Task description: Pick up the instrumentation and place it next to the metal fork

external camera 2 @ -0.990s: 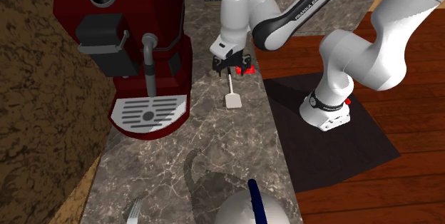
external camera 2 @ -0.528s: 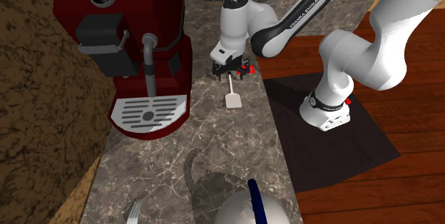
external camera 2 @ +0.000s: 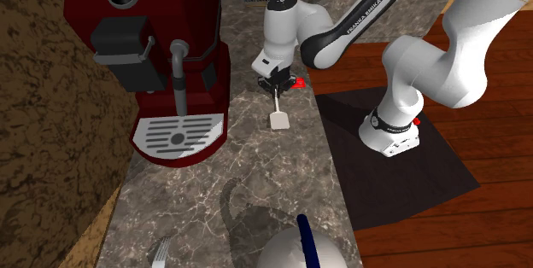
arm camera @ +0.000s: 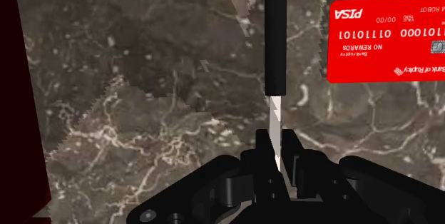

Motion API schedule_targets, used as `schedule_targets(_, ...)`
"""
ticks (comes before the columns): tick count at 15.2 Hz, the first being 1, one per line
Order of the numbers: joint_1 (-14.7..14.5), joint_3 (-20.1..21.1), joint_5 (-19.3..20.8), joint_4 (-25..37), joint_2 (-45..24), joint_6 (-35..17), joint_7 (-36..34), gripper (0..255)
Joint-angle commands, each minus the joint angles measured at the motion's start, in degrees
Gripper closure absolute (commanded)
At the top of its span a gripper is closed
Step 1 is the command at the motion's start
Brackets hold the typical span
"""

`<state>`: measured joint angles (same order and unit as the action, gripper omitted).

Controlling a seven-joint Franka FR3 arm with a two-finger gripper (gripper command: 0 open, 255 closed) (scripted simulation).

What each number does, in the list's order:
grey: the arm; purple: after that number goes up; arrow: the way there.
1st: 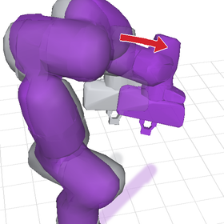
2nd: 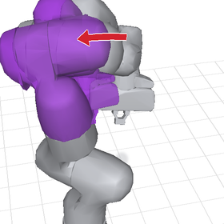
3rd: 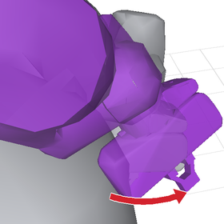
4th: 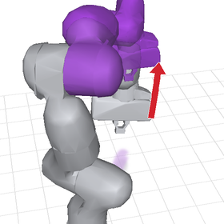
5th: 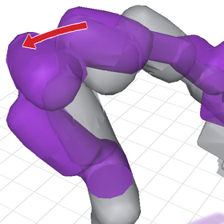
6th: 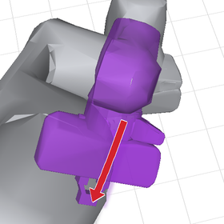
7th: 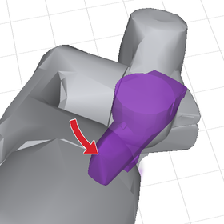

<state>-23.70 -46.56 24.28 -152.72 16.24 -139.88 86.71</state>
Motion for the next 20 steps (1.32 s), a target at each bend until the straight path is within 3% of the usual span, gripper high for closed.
schedule_targets(1,0.0,0.0,0.0,0.0,0.0,0.0,0.0,255)
schedule_targets(6,0.0,-0.01,0.0,-0.01,-0.01,-0.02,0.0,255)
schedule_targets(20,2.52,5.53,1.48,4.63,10.26,14.52,-1.54,255)
